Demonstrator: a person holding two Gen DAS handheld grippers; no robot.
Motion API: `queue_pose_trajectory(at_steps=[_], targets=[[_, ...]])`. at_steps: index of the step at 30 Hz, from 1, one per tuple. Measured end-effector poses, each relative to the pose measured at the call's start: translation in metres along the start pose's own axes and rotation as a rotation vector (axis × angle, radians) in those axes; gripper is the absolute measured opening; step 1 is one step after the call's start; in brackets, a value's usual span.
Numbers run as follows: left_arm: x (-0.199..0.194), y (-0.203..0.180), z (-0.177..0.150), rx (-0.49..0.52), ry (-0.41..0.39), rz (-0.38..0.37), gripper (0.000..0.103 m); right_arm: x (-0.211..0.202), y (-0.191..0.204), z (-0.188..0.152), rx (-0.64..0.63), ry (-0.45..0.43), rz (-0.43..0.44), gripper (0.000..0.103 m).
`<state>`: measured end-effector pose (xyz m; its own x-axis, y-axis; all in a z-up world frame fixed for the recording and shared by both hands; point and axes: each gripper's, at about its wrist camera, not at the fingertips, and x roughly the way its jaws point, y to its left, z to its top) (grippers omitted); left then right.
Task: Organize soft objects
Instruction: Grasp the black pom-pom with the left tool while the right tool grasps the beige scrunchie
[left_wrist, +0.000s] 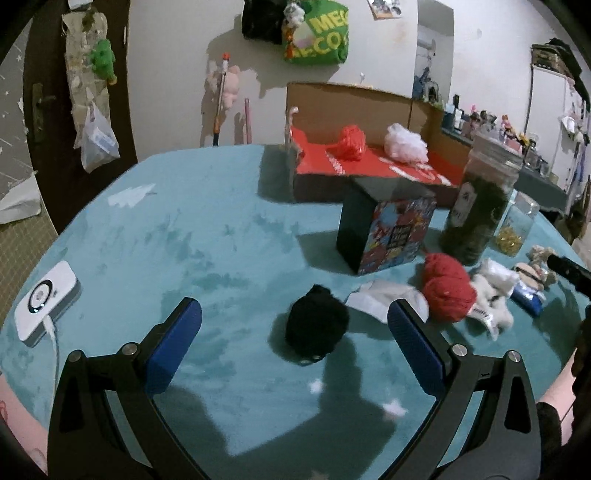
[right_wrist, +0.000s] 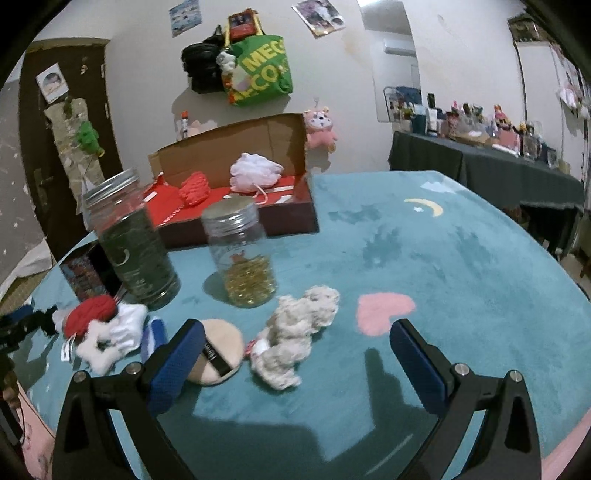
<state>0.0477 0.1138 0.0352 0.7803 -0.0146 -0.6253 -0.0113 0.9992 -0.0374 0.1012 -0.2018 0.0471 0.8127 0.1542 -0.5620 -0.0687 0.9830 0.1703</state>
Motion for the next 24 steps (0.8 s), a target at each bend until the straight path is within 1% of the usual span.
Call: queue_pose_trajectory(at_steps=[1, 2, 3, 4, 5, 6, 7, 8, 11, 14, 17, 20, 24], targets=[[0.005, 0.001, -0.001, 0.001, 0.020, -0.013, 0.087, 0.003, -0.002, 0.001, 0.008, 0.007, 0.005, 0.094], [0.010, 0.002, -0.002, 0.001, 0.046, -0.031, 0.065, 0.006, -0.003, 0.002, 0.016, 0.020, 0.013, 0.086], [0.018, 0.004, -0.004, -0.008, 0.085, -0.061, 0.053, 0.010, -0.005, 0.003, 0.021, 0.039, 0.015, 0.082], [0.022, 0.005, -0.006, -0.012, 0.094, -0.062, 0.047, 0.013, -0.005, 0.003, 0.022, 0.055, 0.021, 0.068], [0.019, 0.003, -0.006, 0.005, 0.071, -0.050, 0.035, 0.017, -0.006, 0.003, 0.021, 0.075, 0.036, 0.046], [0.018, 0.001, -0.006, 0.019, 0.069, -0.050, 0.030, 0.020, -0.007, 0.002, 0.027, 0.093, 0.063, 0.037], [0.017, 0.000, -0.006, 0.024, 0.064, -0.051, 0.029, 0.020, -0.009, 0.001, 0.041, 0.098, 0.099, 0.029], [0.015, -0.001, -0.005, 0.021, 0.054, -0.053, 0.029, 0.019, -0.009, 0.001, 0.044, 0.097, 0.117, 0.020], [0.005, -0.003, -0.002, 0.017, 0.019, -0.044, 0.028, 0.008, 0.000, 0.002, -0.007, 0.048, 0.079, 0.017], [-0.007, -0.009, 0.003, 0.026, -0.013, -0.048, 0.028, -0.006, 0.009, 0.003, -0.043, 0.010, 0.091, 0.017], [-0.020, -0.019, 0.011, 0.041, -0.044, -0.074, 0.028, -0.017, 0.015, 0.005, -0.056, -0.011, 0.124, 0.017], [-0.028, -0.035, 0.017, 0.062, -0.068, -0.131, 0.028, -0.025, 0.022, 0.008, -0.056, -0.023, 0.169, 0.016], [-0.031, -0.065, 0.022, 0.090, -0.077, -0.248, 0.028, -0.031, 0.037, 0.008, -0.078, -0.029, 0.230, 0.017]])
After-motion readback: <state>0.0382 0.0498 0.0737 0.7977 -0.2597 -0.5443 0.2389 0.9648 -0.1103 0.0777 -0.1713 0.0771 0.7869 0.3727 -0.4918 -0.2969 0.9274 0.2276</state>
